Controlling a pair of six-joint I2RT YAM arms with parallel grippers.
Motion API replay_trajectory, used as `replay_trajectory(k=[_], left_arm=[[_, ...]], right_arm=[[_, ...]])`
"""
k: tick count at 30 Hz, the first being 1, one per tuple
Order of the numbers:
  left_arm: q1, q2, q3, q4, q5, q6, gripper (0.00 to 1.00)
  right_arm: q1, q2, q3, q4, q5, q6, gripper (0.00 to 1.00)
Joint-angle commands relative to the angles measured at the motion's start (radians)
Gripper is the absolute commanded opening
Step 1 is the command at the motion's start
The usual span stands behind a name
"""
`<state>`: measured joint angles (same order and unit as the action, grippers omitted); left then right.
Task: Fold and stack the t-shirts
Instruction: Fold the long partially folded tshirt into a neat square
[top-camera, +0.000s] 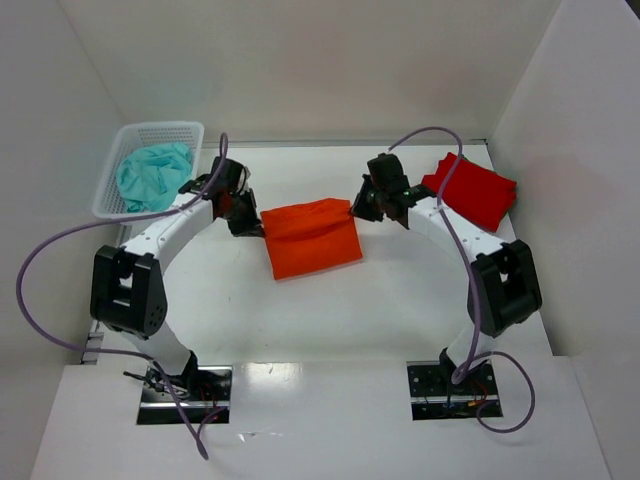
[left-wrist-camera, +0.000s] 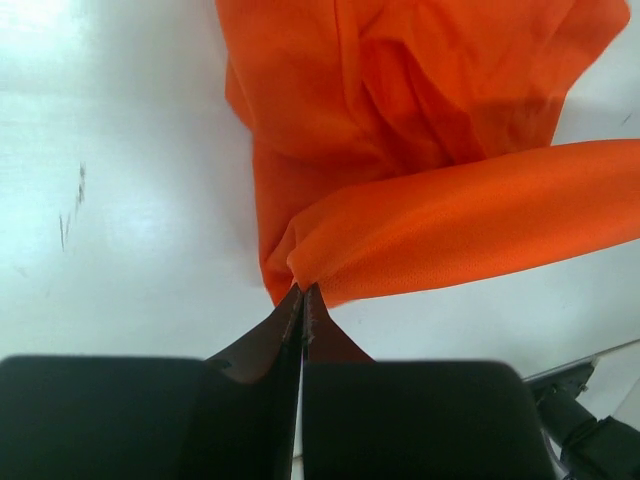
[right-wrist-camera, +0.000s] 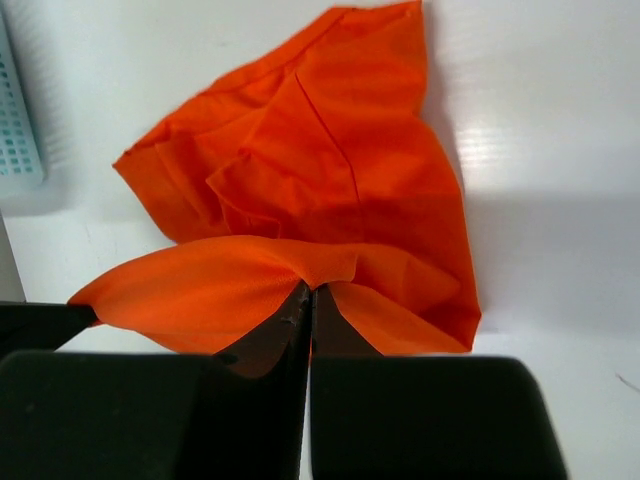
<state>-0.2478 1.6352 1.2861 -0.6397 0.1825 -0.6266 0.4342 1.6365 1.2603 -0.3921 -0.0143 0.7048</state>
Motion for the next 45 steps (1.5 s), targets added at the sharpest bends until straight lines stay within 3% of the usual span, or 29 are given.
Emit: replay_trajectory(k=[1, 12, 19, 31, 38, 45], left_arm=[[0.036, 0.072, 0.121, 0.021, 0.047, 0.073, 0.0], [0.09, 0.253, 0.288, 0.033, 0.05, 0.116, 0.0], [0.097, 0.274, 0.335, 0.031, 0.057, 0.143, 0.0], [0.053, 0.042, 0.086, 0.01, 0.129, 0.162, 0.0], [0.007, -0.166, -0.077, -0.025, 0.153, 0.148, 0.0], [-0.05, -0.278, -0.151, -0.073, 0.163, 0.117, 0.0]], right_arm=[[-0.034, 0.068, 0.116, 0.081, 0.01, -0.025, 0.0], [-0.089, 0.216, 0.253, 0.133, -0.016, -0.027, 0.0], [-0.095, 0.261, 0.33, 0.122, -0.051, -0.047, 0.0], [-0.094, -0.019, -0.029, 0.179, -0.084, -0.018, 0.0], [0.028, -0.193, -0.232, 0.178, -0.048, 0.049, 0.0], [0.087, -0.327, -0.314, 0.146, -0.029, 0.095, 0.0]])
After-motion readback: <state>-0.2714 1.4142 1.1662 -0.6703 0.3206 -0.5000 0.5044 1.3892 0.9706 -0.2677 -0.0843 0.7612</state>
